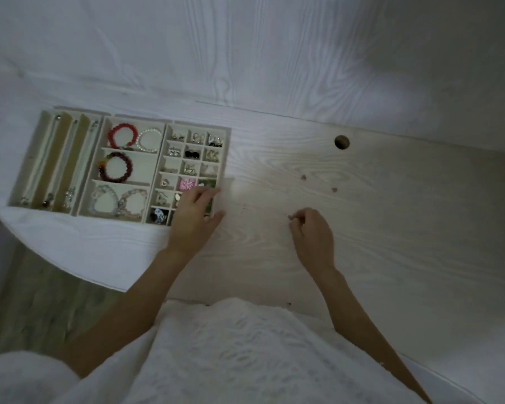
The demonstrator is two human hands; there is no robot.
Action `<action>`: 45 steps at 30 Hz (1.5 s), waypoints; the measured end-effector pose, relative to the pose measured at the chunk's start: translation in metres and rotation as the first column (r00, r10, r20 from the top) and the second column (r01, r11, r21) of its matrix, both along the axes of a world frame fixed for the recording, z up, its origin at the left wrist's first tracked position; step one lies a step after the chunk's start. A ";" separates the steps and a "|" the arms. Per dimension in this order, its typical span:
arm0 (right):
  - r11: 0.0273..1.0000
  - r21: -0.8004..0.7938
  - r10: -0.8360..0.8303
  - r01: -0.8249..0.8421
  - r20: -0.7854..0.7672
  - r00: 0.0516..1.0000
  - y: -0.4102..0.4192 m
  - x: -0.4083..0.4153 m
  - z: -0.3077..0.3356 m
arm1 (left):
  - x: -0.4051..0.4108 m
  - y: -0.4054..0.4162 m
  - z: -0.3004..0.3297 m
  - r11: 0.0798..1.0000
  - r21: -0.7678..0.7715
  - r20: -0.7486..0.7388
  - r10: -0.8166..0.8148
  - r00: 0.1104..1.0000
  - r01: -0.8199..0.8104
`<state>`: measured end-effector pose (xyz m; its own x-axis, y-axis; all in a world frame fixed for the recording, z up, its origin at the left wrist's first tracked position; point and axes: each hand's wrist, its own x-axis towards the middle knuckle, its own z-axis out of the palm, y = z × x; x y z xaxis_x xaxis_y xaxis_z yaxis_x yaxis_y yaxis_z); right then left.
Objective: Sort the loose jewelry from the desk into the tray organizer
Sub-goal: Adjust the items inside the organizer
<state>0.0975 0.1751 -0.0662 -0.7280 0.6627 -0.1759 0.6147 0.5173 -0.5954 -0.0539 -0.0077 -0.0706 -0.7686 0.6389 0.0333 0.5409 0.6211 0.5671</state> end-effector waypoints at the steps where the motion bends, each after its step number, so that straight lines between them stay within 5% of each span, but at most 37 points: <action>1: 0.987 -0.162 -0.015 0.005 -0.059 0.998 -0.008 -0.011 0.011 | 0.003 0.000 0.008 0.998 0.063 0.080 -0.009 0.997 0.004; 4: 0.867 -0.486 0.026 -0.113 -0.182 0.983 -0.032 -0.045 0.041 | 0.015 -0.008 0.034 0.971 0.228 0.490 -0.050 0.870 -0.072; 7: 0.774 -0.523 0.250 -0.357 -0.266 0.931 -0.054 -0.079 0.059 | 0.014 -0.029 0.054 0.884 0.311 0.781 -0.028 0.624 -0.350; 15: 0.676 -0.494 0.485 -0.547 -0.261 0.835 -0.117 -0.188 0.047 | -0.034 -0.103 0.049 0.549 0.293 0.853 0.221 0.474 -0.783; 18: 0.722 -0.418 0.509 -0.551 -0.218 0.833 -0.131 -0.225 0.037 | -0.074 -0.112 0.036 0.554 0.298 0.793 0.310 0.525 -0.777; 25: 0.808 -0.161 0.571 -0.567 -0.028 0.821 -0.136 -0.281 0.018 | -0.135 -0.108 0.008 0.829 0.153 0.559 0.376 0.739 -0.538; 28: 0.789 -0.058 0.614 -0.612 0.043 0.788 -0.128 -0.289 0.023 | -0.141 -0.121 0.006 0.915 -0.015 0.341 0.384 0.858 -0.403; 32: 0.698 0.186 0.697 -0.691 0.042 0.716 -0.121 -0.287 0.020 | -0.145 -0.147 -0.005 0.973 -0.001 0.014 0.230 0.973 -0.230; 35: 0.483 0.322 0.834 -0.814 0.115 0.540 -0.128 -0.279 0.007 | -0.153 -0.145 -0.012 0.993 -0.114 -0.176 0.003 0.984 -0.024; 39: 0.328 0.458 0.837 -0.826 0.265 0.479 -0.131 -0.265 -0.012 | -0.154 -0.138 -0.018 0.942 -0.311 -0.202 -0.198 0.959 0.129; 45: 0.354 0.395 0.809 -0.848 0.326 0.490 -0.133 -0.256 -0.011 | -0.159 -0.143 -0.022 0.961 -0.259 -0.371 -0.192 0.909 0.098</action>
<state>-0.1583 0.0421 -0.0768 -0.9541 -0.2715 -0.1268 -0.2590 0.9600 -0.1065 -0.2128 -0.1508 -0.0921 -0.6224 0.7685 0.1487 0.7824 0.6058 0.1441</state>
